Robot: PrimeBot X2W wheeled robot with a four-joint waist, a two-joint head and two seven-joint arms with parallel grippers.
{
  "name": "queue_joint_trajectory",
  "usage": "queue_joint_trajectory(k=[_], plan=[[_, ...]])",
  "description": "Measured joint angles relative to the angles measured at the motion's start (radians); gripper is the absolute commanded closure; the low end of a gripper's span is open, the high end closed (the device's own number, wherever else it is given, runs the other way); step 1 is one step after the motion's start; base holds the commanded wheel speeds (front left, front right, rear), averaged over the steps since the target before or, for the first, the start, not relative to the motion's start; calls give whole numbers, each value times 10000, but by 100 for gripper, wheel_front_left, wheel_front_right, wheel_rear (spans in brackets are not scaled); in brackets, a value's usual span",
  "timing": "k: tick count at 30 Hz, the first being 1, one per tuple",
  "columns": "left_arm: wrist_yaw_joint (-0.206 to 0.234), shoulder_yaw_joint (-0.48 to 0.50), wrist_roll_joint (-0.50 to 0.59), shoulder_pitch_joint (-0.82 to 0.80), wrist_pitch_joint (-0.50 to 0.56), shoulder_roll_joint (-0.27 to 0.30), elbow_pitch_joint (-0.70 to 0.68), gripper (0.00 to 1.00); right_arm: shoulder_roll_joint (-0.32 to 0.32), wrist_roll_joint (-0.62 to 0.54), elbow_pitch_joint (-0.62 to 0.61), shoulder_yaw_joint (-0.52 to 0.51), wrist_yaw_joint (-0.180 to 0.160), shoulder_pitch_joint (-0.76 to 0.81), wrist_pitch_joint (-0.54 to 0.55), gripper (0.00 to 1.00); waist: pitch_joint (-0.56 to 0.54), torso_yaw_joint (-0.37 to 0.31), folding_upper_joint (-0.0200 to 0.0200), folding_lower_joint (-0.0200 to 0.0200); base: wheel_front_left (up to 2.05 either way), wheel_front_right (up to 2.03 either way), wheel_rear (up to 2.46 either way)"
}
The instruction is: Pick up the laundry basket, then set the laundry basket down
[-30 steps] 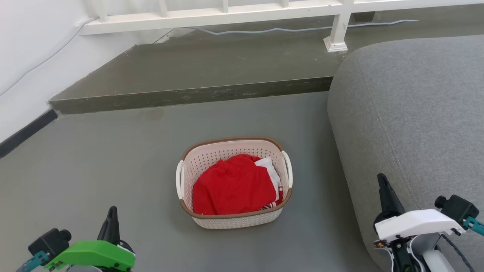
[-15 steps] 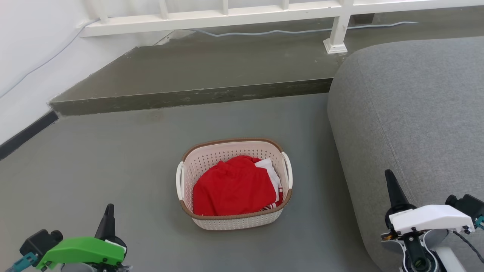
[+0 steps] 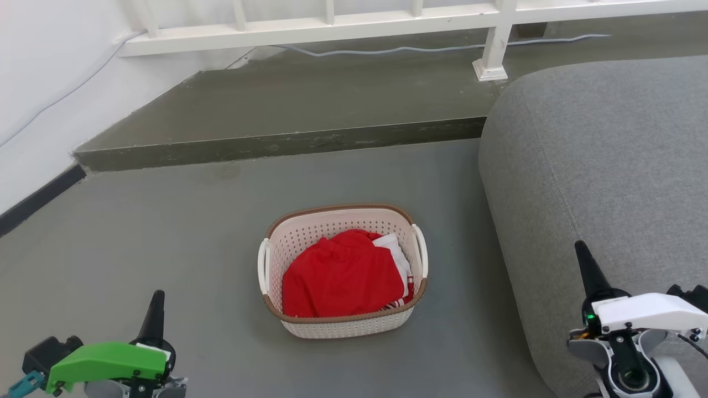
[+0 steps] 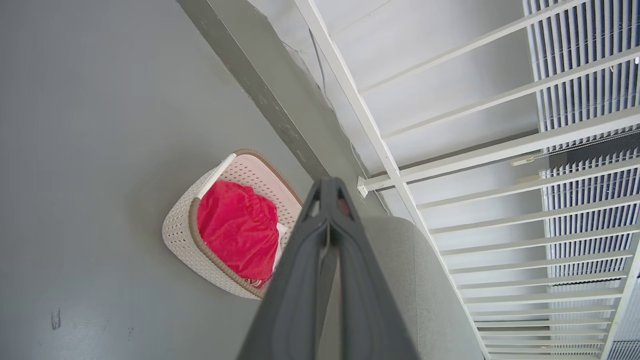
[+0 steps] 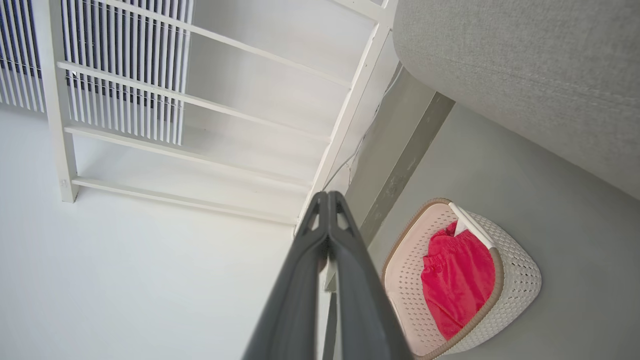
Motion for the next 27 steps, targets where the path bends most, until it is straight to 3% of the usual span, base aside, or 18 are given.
queue_joint_trajectory(k=[27], plan=[[-596,713,-3244,-345,811,-88,132,100,-209,3572,460,-796,723,-466,683,100,-117,-3,0,0,0,0,0]])
